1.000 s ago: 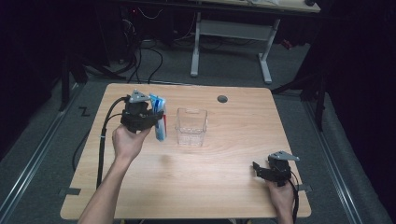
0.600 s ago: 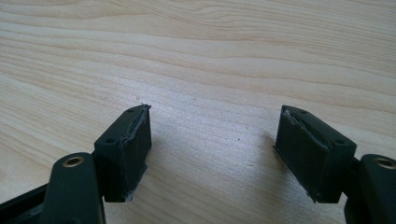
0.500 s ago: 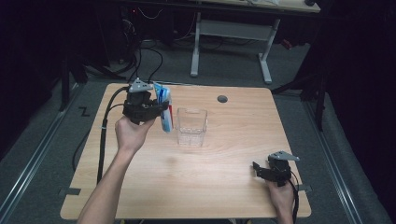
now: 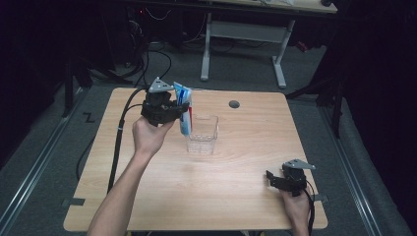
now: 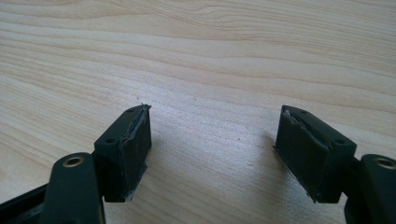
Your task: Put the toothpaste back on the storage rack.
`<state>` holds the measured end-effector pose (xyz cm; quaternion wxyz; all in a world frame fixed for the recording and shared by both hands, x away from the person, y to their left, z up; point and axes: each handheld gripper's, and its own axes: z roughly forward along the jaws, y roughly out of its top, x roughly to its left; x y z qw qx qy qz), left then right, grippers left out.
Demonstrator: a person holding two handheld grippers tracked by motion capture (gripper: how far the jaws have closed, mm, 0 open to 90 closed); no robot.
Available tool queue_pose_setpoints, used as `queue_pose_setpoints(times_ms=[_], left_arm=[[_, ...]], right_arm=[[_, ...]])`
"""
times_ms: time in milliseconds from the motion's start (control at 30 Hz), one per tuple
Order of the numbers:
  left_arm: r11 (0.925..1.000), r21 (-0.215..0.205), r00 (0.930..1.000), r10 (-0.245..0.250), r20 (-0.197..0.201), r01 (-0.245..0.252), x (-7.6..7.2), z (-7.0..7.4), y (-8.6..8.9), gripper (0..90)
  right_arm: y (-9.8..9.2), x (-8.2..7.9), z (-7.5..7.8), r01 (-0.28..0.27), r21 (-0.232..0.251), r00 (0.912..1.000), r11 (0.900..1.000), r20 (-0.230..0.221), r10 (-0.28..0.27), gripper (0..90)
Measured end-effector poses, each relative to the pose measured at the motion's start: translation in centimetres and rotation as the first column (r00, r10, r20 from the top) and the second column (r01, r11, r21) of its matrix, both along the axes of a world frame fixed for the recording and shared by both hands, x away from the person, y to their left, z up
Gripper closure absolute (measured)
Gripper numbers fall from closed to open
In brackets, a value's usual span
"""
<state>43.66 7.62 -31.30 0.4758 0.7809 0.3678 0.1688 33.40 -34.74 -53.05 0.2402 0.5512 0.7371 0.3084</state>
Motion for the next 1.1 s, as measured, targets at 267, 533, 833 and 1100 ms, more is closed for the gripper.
queue_pose_setpoints(times_ms=[267,533,833,1100], left_arm=[[0.9995,0.031,0.9999,-0.007,0.012,0.007,0.4,-0.2,-1.4,73.4],[0.9981,0.061,1.0,-0.006,0.002,0.006,1.3,-1.5,-2.7,73.2],[0.9978,0.067,0.9994,-0.004,-0.034,0.006,2.2,-3.2,-3.7,72.8],[0.996,0.089,0.9977,0.014,-0.066,-0.008,3.1,-4.7,-4.2,72.8]], right_arm=[[0.0,0.0,0.0,-0.001,-0.001,1.0,1.0,0.0,0.001,26.5],[0.0,0.0,0.0,-0.001,-0.001,1.0,1.0,0.0,0.001,26.5],[0.0,0.0,0.0,-0.003,-0.001,1.0,1.0,0.0,0.003,26.5],[0.0,0.0,0.0,-0.002,0.0,1.0,1.0,0.0,0.002,26.5]])
